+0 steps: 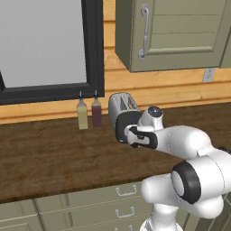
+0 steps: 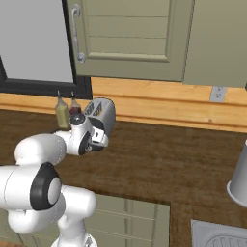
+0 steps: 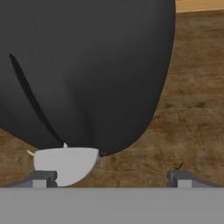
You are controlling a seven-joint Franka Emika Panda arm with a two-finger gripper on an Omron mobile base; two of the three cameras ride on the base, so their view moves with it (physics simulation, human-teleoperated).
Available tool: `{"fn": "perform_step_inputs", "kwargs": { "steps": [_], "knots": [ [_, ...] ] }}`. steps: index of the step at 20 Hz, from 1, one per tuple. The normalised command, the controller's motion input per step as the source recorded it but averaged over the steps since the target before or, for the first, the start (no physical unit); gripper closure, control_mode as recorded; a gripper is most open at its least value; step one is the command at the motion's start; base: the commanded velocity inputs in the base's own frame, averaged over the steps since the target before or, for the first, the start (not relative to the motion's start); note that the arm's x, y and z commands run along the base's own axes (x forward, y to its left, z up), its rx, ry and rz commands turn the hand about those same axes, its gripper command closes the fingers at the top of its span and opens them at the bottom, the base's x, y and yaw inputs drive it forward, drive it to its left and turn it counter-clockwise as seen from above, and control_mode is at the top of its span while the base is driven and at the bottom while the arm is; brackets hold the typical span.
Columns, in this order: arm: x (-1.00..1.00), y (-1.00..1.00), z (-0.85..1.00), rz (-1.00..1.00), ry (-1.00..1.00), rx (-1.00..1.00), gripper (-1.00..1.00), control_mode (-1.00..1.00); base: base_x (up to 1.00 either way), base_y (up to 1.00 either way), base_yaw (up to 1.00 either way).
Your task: Start the toaster. Once the lever pops up, take the bread to the plate on the dining counter.
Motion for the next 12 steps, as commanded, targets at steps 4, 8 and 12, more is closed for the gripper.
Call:
{"fn": "perform_step_inputs", "kwargs": {
  "steps": [4, 8, 12],
  "knots": [
    [0.00, 0.00, -0.23, 0.00, 0.00, 0.00, -1.00, -1.00, 0.00, 0.00, 0.00],
    [0.01, 0.00, -0.07, 0.00, 0.00, 0.00, -1.00, -1.00, 0.00, 0.00, 0.00],
    [-0.01, 0.00, 0.00, 0.00, 0.00, 0.00, -1.00, -1.00, 0.00, 0.00, 0.00]
  ]
}}
